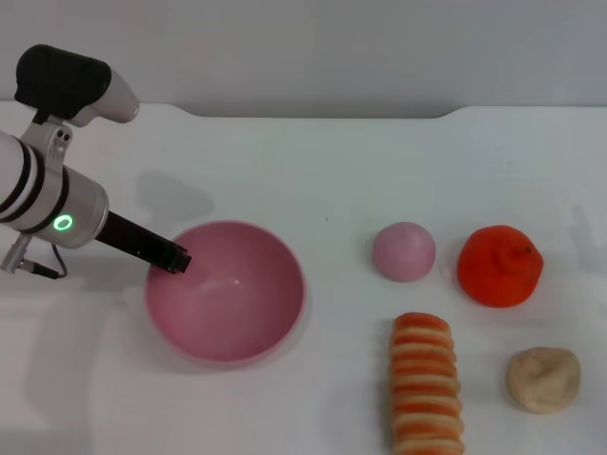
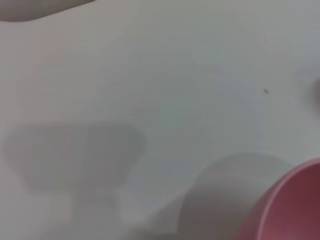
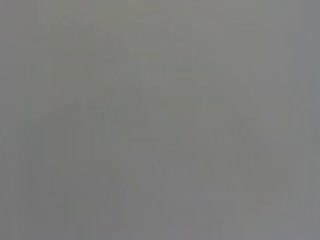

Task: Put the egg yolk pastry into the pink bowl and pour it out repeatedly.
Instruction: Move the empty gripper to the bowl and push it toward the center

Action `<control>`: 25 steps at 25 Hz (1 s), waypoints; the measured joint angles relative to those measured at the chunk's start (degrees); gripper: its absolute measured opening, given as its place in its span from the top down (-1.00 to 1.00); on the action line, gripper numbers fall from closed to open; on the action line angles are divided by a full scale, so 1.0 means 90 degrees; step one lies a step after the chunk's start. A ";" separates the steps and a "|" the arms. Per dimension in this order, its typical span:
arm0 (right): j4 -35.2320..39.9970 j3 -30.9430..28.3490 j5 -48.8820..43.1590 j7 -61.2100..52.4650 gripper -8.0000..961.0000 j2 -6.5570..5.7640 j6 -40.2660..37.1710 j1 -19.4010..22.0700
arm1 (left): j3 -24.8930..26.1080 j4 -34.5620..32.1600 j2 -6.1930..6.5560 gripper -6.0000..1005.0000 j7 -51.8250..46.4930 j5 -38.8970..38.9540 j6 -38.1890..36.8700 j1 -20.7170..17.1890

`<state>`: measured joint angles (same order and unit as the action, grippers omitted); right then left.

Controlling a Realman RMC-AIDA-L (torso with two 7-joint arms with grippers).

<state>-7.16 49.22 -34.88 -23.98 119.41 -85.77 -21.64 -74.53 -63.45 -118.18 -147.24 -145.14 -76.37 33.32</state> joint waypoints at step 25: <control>0.2685 0.0007 -0.3397 -0.5388 -0.12 -0.0125 0.1990 -0.0546 | 0.0109 -0.1163 0.0015 0.98 0.0018 -0.0019 -0.0009 -0.0288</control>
<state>17.00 49.29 -65.46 -72.47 118.29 -67.87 -26.55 -73.55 -73.92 -118.05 -147.08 -145.31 -76.45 30.73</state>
